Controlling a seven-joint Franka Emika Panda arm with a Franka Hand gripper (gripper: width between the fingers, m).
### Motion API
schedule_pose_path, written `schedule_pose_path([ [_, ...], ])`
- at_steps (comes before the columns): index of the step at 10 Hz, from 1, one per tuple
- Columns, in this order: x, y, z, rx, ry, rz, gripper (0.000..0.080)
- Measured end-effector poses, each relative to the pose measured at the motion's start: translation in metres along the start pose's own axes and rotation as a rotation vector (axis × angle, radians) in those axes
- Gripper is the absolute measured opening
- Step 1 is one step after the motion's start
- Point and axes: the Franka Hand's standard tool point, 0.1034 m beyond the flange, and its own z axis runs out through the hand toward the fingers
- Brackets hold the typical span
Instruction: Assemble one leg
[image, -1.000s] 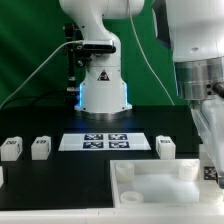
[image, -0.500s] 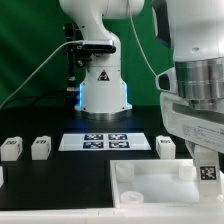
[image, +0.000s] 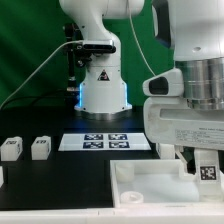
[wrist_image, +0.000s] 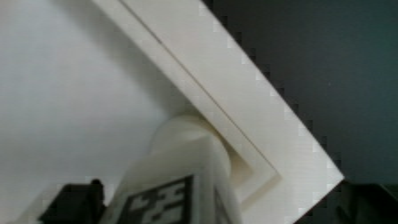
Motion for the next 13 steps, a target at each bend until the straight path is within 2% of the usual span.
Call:
schedule_pose_path([
  [1, 0.0018, 0.0002, -0.0026, 0.003, 0.005, -0.105, 0.0648],
  [3, 0.0009, 0.0004, -0.0005, 0.003, 0.002, -0.072, 0.0648],
  [4, 0.0011, 0.0006, -0.0005, 0.003, 0.002, -0.07, 0.0536],
  [5, 0.0008, 0.0004, -0.0004, 0.004, 0.001, -0.009, 0.0536],
  [6, 0.0005, 0.0004, -0.0001, 0.004, 0.0, 0.093, 0.0353],
  [7, 0.0012, 0.0033, 0.0003, -0.001, 0.0, 0.196, 0.0271],
  [10, 0.001, 0.0032, 0.0006, 0.0, -0.001, 0.421, 0.0271],
  [13, 0.001, 0.0024, 0.0018, 0.003, 0.001, 0.767, 0.0271],
])
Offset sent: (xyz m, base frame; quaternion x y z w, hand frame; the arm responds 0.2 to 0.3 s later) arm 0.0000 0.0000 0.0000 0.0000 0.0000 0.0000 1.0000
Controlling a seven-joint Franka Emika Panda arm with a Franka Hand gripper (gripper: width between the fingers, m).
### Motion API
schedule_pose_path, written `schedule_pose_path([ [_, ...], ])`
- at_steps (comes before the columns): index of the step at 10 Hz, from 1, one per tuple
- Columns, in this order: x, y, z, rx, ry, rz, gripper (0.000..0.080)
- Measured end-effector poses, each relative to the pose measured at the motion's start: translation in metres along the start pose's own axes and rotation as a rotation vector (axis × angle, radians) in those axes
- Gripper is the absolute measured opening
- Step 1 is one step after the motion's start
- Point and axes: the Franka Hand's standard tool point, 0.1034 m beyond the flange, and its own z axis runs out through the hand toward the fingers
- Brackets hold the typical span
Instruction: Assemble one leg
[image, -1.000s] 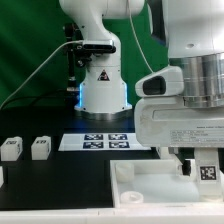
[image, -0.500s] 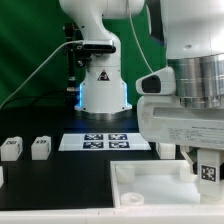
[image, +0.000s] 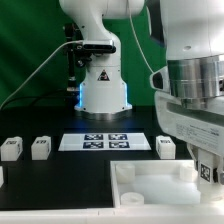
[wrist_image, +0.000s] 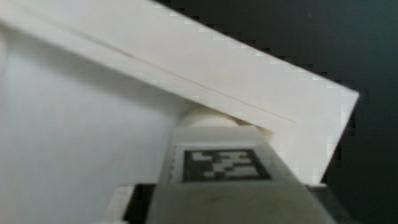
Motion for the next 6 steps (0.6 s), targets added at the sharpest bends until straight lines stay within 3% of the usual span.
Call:
schedule_pose_path([
  [3, -0.0002, -0.0004, 0.0009, 0.024, -0.005, 0.427, 0.0271],
  [4, 0.0002, 0.0005, 0.0011, 0.051, -0.021, 0.534, 0.0271],
  [6, 0.0, 0.0013, 0.0018, 0.051, -0.018, 0.455, 0.0271],
])
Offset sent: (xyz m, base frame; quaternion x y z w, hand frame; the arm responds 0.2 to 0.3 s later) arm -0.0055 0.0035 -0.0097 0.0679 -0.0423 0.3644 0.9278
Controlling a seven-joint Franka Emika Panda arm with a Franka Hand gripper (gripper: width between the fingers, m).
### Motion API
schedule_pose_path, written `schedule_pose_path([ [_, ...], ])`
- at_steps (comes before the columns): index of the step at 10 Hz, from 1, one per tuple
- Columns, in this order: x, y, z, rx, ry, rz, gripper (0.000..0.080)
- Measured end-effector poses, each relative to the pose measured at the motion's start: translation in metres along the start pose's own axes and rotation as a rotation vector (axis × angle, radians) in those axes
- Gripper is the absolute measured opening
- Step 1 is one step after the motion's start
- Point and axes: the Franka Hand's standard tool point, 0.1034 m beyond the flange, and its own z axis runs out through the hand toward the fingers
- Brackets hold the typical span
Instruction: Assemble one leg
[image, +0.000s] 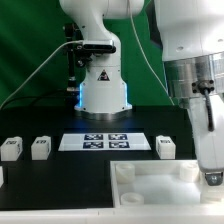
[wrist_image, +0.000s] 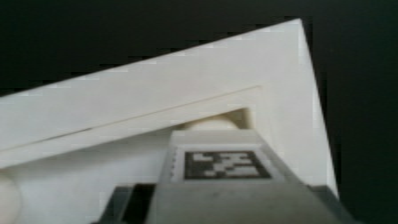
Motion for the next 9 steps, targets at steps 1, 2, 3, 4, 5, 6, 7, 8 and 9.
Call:
schedule_pose_path([
  [1, 0.0, 0.0, 0.0, -0.001, -0.001, 0.002, 0.0456],
  [2, -0.001, 0.001, 0.001, -0.001, -0.001, -0.012, 0.0578],
  [3, -0.002, 0.004, 0.001, -0.016, 0.004, -0.204, 0.0578],
  [4, -0.008, 0.007, 0.002, -0.022, 0.014, -0.392, 0.0637],
  [5, -0.016, 0.011, 0.004, -0.03, 0.034, -0.578, 0.0646],
  [6, -0.017, 0.011, 0.004, -0.034, 0.034, -0.7, 0.0646],
  [7, -0.015, 0.011, 0.004, -0.036, 0.033, -0.791, 0.0646],
  [8, -0.014, 0.011, 0.005, -0.038, 0.034, -0.877, 0.0648],
  [9, -0.011, 0.008, 0.003, -0.041, 0.037, -1.039, 0.0648],
])
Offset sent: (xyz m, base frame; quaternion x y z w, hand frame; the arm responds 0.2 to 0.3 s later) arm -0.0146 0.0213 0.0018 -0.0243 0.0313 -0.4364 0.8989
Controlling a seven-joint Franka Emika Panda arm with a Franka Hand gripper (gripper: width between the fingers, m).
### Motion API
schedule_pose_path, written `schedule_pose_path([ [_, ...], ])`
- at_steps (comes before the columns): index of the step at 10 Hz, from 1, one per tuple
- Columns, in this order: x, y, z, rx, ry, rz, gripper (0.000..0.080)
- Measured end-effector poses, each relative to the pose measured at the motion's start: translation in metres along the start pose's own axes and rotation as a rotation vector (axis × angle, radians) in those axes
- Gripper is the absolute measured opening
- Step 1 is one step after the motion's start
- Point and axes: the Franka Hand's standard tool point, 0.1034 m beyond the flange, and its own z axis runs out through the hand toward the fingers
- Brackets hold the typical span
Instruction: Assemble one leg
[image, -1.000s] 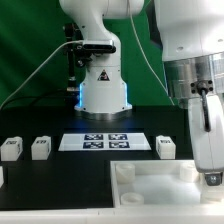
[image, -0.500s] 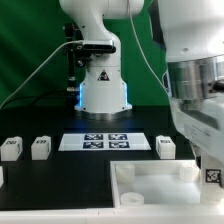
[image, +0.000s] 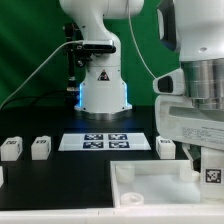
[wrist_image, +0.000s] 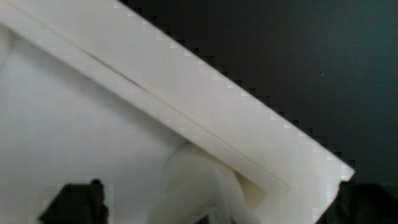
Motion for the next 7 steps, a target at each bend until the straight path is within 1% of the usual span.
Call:
schedule_pose_path([
  [2, 0.019, 0.005, -0.007, 0.007, 0.017, -0.242, 0.0648],
  [3, 0.023, 0.005, -0.009, -0.002, 0.03, -0.364, 0.0648],
  [4, 0.022, 0.004, -0.009, -0.002, 0.031, -0.392, 0.0648],
  [5, 0.022, 0.004, -0.008, -0.002, 0.03, -0.378, 0.0622],
  [6, 0.022, 0.005, -0.008, -0.003, 0.03, -0.377, 0.0622],
  [7, 0.022, 0.005, -0.008, -0.002, 0.03, -0.37, 0.0442],
])
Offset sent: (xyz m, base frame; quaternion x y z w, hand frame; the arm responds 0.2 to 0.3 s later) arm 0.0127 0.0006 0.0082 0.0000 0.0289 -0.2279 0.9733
